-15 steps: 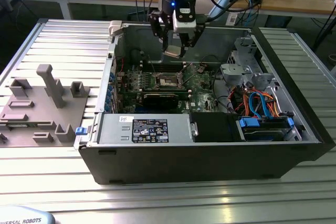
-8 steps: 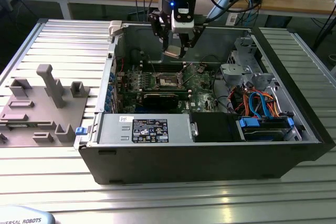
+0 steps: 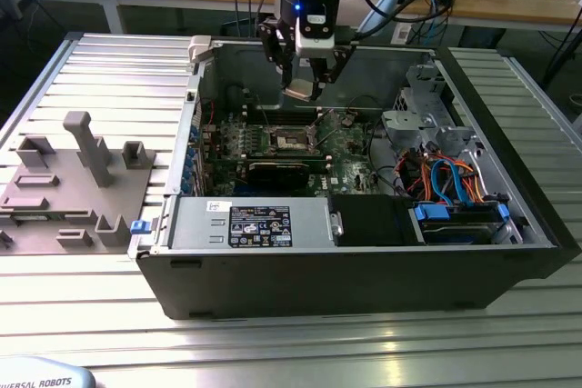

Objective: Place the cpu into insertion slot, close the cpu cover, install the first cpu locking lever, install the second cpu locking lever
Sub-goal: 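Place the cpu into insertion slot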

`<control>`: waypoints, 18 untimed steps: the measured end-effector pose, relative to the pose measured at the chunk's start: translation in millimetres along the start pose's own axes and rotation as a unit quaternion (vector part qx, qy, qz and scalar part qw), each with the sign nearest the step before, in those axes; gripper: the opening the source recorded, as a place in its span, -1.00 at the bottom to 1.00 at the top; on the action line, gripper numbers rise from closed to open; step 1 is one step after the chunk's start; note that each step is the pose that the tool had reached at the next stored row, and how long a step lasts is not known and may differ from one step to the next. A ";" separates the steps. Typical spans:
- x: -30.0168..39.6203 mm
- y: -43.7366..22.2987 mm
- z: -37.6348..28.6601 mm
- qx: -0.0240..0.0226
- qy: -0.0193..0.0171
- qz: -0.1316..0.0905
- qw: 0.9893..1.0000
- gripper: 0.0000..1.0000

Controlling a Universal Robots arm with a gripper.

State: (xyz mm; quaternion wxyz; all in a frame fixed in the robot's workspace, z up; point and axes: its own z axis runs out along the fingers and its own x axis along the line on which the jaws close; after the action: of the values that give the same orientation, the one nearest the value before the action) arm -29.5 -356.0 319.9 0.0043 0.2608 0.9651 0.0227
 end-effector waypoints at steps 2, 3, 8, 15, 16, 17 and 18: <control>0.0 0.0 0.1 0.000 0.000 0.002 1.000 0.08; 0.0 0.0 0.1 0.000 0.000 0.003 1.000 0.08; 0.0 0.0 0.2 0.000 0.000 0.008 1.000 0.08; 0.0 0.0 0.3 0.000 -0.001 0.017 1.000 0.08; 0.0 0.0 0.4 0.000 -0.001 0.018 1.000 0.08; 0.0 0.0 0.4 0.000 -0.001 0.020 1.000 0.08; 0.0 0.0 0.4 0.000 -0.001 0.020 1.000 0.08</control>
State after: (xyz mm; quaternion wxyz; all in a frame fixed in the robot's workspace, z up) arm -29.5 -356.0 319.5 0.0047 0.2805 0.9596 0.0226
